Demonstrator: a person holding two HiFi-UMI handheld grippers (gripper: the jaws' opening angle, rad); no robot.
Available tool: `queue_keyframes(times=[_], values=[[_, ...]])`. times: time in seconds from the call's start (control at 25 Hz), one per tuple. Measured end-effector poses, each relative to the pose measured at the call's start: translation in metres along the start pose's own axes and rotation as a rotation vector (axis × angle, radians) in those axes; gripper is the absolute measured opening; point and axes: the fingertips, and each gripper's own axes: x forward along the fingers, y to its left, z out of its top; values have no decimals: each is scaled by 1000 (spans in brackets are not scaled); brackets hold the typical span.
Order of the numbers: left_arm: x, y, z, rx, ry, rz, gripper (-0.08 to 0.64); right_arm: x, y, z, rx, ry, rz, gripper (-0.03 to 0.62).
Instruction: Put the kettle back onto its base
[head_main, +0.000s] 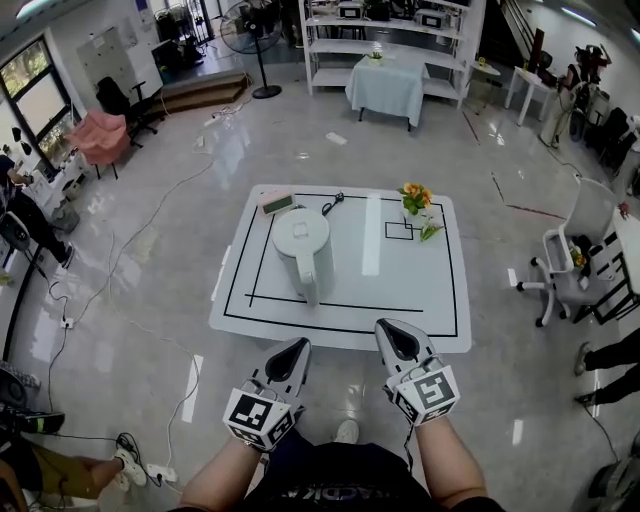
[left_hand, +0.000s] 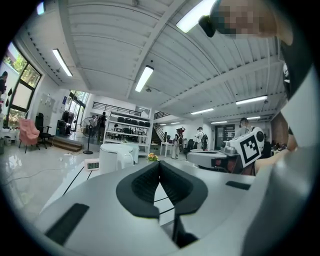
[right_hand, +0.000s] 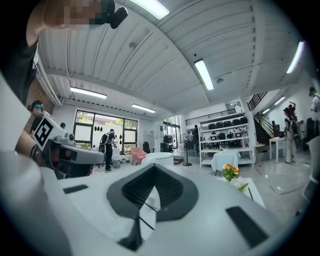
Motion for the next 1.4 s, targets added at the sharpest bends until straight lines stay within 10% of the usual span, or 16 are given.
queue_keyframes(times=[1.4], values=[[-20, -27, -3, -31, -6, -3, 5, -42, 24, -14, 12, 40, -20, 2]])
